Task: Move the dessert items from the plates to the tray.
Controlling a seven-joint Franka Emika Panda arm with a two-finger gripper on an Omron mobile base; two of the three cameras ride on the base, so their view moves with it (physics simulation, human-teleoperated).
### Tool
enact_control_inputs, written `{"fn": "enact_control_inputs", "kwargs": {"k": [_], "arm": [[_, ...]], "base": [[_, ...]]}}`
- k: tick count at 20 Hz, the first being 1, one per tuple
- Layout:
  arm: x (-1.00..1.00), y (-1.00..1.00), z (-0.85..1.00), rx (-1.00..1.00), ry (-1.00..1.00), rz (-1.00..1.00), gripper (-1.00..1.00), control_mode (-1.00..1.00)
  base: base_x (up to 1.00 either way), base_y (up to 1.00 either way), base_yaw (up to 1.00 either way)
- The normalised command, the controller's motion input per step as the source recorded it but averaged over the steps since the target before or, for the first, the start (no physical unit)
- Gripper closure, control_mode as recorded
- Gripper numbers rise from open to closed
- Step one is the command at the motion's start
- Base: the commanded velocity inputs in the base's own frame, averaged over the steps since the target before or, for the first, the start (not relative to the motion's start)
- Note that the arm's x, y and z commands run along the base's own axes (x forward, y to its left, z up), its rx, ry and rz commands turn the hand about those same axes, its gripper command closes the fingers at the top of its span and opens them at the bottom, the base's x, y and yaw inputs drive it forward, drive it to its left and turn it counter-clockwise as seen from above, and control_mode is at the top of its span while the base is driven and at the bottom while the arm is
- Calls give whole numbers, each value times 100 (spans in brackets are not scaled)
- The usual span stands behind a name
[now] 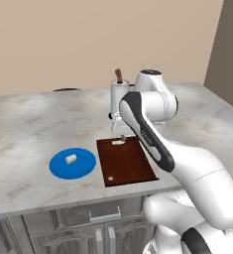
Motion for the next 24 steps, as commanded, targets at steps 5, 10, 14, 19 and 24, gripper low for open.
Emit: {"fn": "enact_control_inputs", "kwargs": {"k": [5, 10, 14, 19, 24], "arm": [[0, 47, -23, 0, 2, -21, -100, -100], [15, 35, -20, -1, 0, -15, -100, -100], [20, 32, -14, -4, 0, -11, -100, -100], [26, 34, -15, -3, 0, -6, -100, -100], [34, 31, -8, -1, 0, -4, -100, -100]], "base": [[0, 0, 0], [0, 0, 0], [0, 0, 0], [0, 0, 0], [0, 0, 0]]}}
